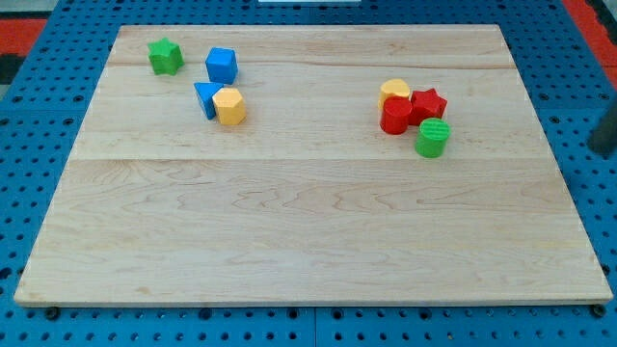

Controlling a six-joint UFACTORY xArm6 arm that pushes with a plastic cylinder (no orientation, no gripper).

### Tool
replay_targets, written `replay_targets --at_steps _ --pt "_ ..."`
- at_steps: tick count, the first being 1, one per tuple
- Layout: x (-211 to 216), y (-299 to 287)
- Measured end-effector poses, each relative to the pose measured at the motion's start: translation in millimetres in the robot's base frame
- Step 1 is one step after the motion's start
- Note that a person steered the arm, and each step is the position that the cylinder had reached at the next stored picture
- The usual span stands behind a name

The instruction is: Slide the red circle to the top center

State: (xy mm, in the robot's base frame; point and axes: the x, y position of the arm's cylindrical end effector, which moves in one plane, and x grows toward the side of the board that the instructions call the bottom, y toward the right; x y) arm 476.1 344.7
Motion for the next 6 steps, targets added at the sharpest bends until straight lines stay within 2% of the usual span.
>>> replay_targets --at_steps 1,2,5,6 --pt "92.9 -16.1" --pt "131.6 -100.2" --pt "89.9 -211.9" --pt "47.8 -211.8"
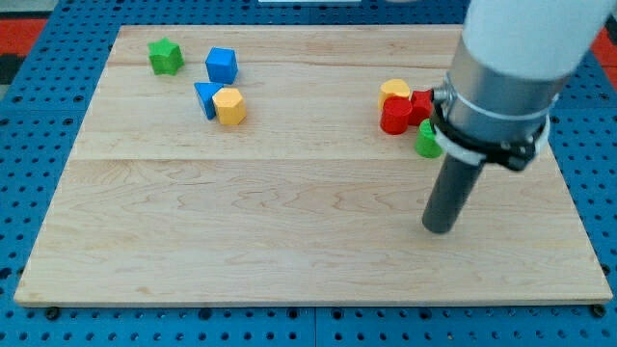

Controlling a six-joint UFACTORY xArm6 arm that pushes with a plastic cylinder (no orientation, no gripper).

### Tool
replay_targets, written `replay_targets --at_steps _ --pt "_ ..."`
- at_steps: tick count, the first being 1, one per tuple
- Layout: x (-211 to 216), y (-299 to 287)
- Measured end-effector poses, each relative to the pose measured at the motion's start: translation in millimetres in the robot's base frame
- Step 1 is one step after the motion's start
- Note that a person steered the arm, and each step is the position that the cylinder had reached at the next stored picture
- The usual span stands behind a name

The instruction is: Slide the red circle to the top center

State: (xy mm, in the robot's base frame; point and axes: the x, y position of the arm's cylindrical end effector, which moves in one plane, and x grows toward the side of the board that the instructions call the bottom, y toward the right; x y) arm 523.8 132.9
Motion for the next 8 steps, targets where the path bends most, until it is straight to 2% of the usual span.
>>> replay_targets --at_steps 3,5,7,8 --pt "-104.6 1.5" --pt "-132.7 0.4" --pt "-164.0 -89.7" --pt "-162.3 -101.9"
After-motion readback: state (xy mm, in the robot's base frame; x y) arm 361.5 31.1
